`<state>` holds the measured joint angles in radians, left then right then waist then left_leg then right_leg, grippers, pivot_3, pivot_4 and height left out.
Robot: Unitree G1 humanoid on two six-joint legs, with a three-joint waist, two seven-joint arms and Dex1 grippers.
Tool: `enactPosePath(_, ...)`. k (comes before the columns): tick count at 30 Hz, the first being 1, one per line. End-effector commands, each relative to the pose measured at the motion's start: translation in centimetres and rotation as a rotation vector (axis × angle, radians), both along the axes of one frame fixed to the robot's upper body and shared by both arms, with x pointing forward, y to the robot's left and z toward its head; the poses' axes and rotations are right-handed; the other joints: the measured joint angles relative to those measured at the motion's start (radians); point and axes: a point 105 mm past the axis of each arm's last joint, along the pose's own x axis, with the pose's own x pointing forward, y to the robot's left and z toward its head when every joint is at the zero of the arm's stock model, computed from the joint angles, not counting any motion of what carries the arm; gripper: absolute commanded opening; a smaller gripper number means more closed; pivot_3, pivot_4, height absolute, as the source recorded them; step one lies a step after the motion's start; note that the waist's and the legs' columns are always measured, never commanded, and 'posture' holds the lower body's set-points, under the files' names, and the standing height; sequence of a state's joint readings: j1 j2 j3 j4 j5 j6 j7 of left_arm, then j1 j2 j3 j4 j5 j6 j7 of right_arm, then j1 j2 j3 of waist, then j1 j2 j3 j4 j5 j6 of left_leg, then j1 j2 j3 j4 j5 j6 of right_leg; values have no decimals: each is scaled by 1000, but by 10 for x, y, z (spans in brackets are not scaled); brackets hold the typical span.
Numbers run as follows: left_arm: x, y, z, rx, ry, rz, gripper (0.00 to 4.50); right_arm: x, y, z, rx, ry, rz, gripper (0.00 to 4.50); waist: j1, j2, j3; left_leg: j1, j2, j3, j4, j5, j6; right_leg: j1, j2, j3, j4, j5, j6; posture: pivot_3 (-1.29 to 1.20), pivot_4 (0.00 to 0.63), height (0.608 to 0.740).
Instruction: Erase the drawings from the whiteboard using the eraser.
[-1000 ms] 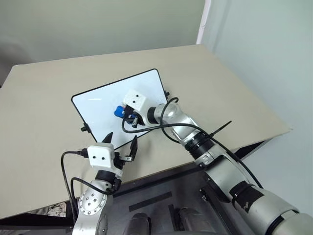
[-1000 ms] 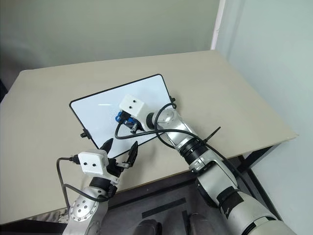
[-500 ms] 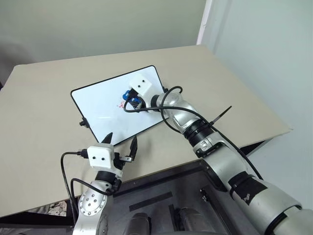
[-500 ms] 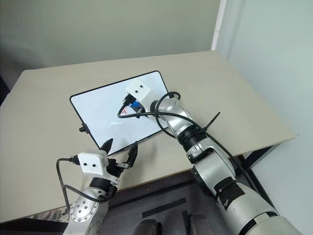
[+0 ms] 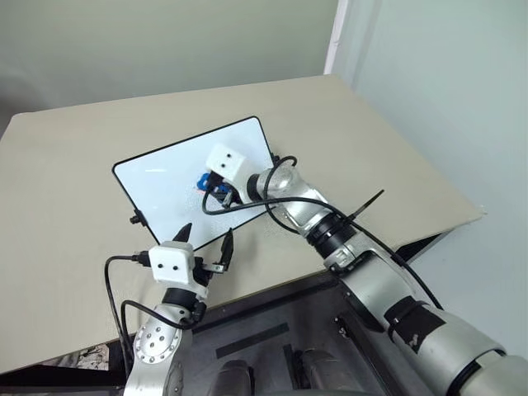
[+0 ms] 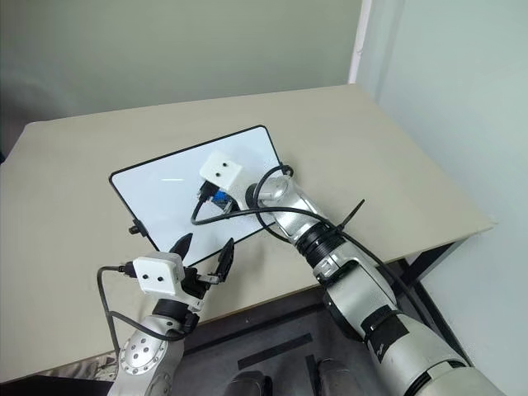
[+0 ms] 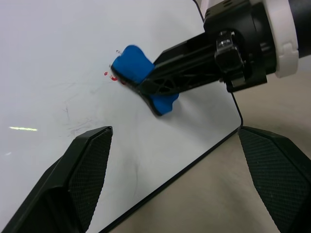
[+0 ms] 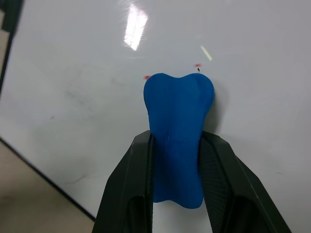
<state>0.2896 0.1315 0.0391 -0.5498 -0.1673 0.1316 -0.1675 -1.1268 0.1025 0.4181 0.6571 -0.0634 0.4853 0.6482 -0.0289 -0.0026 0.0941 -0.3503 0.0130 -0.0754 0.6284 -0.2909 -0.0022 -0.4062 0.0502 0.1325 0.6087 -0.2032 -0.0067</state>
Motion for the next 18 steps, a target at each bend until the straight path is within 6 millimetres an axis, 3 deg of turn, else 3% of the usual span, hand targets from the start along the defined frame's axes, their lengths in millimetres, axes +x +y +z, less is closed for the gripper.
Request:
enactPosePath(1, -1, -1, 11, -1, -50, 2, 4500, -29, 35, 18, 56, -22, 129, 1320, 1, 0, 0, 0, 0, 0, 0, 0, 0, 0, 0, 0, 0, 0, 0, 0, 150, 727)
enactPosePath(6, -1, -1, 12, 0, -53, 5, 4500, -36, 45, 30, 88, -27, 168, 1320, 3, 0, 0, 0, 0, 0, 0, 0, 0, 0, 0, 0, -1, -1, 1, 0, 150, 727)
enactPosePath(12, -2, 0, 13, -1, -55, 13, 4500, -39, 49, 31, 68, -54, 188, 1320, 4, 0, 0, 0, 0, 0, 0, 0, 0, 0, 0, 0, -1, -2, 1, 0, 150, 727)
enactPosePath(18, -2, 0, 14, -2, -55, 16, 4500, -24, 48, 57, 174, -87, 106, 1320, 5, 0, 0, 0, 0, 0, 0, 0, 0, 0, 0, 0, -1, -2, 0, 0, 150, 727)
